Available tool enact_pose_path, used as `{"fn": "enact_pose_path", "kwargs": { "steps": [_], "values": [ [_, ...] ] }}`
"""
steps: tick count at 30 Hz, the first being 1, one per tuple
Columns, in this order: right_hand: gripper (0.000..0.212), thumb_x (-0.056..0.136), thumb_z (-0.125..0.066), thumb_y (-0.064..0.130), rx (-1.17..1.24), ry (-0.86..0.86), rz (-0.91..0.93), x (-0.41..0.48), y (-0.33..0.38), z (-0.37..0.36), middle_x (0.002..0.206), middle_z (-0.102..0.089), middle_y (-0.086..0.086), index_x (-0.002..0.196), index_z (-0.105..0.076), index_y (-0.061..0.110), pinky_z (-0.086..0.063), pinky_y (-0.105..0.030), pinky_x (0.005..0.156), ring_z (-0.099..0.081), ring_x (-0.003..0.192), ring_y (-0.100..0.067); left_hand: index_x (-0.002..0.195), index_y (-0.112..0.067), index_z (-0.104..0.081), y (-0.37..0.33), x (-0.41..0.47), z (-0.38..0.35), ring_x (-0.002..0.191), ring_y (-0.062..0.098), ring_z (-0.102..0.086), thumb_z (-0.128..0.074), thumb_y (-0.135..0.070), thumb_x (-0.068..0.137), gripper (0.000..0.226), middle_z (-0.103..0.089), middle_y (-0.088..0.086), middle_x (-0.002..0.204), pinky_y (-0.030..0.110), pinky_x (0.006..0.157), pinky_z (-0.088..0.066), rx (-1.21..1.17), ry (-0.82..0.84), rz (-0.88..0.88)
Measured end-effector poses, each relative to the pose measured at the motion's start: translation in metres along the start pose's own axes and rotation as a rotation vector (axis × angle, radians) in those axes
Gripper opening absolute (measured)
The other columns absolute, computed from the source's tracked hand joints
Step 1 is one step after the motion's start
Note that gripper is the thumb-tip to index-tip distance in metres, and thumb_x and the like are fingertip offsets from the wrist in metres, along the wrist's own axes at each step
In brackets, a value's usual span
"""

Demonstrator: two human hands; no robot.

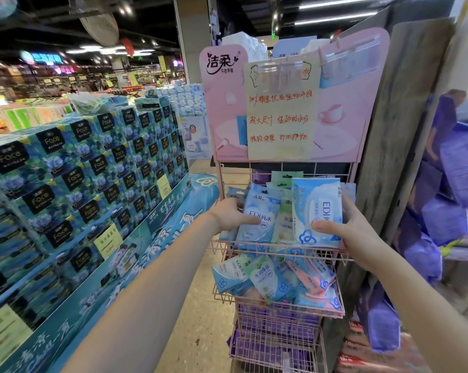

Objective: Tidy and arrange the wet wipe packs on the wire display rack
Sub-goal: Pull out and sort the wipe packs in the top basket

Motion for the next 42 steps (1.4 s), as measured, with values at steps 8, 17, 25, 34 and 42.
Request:
{"fn": "enact_pose_path", "kwargs": {
  "steps": [8, 17, 25, 34, 42],
  "values": [
    [0.084, 0.070, -0.079, 0.009, 0.018, 0.001, 0.032, -0.003, 0.005, -0.001, 0.123, -0.073, -0.009, 0.143, -0.047, 0.033, -0.060, -0.048, 0.089, -0.072, 0.109, -0.034, 0.113, -0.010, -0.070, 0.001, -0.023, 0.046, 0.089, 0.014, -0.071, -0.083, -0.018, 0.086, 0.031, -0.074, 0.000, 0.104, 0.015, 0.063, -0.054, -0.325, -0.202, -0.058],
    [0.079, 0.073, -0.078, 0.005, 0.018, 0.005, 0.030, -0.004, 0.006, -0.003, 0.120, -0.074, -0.009, 0.142, -0.048, 0.031, -0.063, -0.043, 0.081, -0.073, 0.105, -0.035, 0.131, -0.015, -0.058, 0.001, -0.017, 0.010, 0.106, 0.015, -0.058, -0.076, -0.024, 0.095, 0.041, -0.062, -0.004, 0.123, 0.024, 0.085, -0.047, -0.269, 0.046, 0.077],
    [0.073, 0.080, -0.073, 0.000, 0.069, -0.010, 0.000, -0.005, 0.003, 0.000, 0.120, -0.074, -0.010, 0.141, -0.048, 0.032, -0.064, -0.043, 0.074, -0.075, 0.102, -0.035, 0.120, -0.020, -0.050, 0.005, -0.008, 0.010, 0.094, 0.011, -0.063, -0.079, -0.023, 0.092, 0.040, -0.065, -0.007, 0.112, 0.012, 0.060, -0.048, -0.389, -0.028, 0.000],
    [0.073, 0.075, -0.080, 0.004, 0.125, -0.025, 0.011, -0.004, 0.002, 0.007, 0.127, -0.070, -0.013, 0.138, -0.051, 0.027, -0.062, -0.047, 0.079, -0.071, 0.108, -0.039, 0.131, -0.022, -0.059, -0.010, -0.011, 0.018, 0.114, 0.018, -0.070, -0.086, -0.022, 0.084, 0.054, -0.072, 0.001, 0.125, 0.032, 0.092, -0.060, -0.466, -0.147, -0.189],
    [0.072, 0.075, -0.076, 0.009, 0.156, -0.007, 0.015, -0.003, 0.005, -0.005, 0.129, -0.069, -0.014, 0.140, -0.049, 0.024, -0.062, -0.047, 0.077, -0.072, 0.108, -0.039, 0.162, -0.012, -0.002, -0.011, -0.014, -0.012, 0.139, 0.021, -0.046, -0.074, -0.042, 0.093, 0.104, -0.040, 0.005, 0.156, 0.030, 0.105, -0.035, -0.093, -0.025, -0.112]
  ]
}}
Point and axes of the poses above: each hand's wrist, its own x-axis towards the middle knuckle, its own z-axis out of the back of the hand, y = z × x, the point moved 9 cm from there along x, towards the middle knuckle
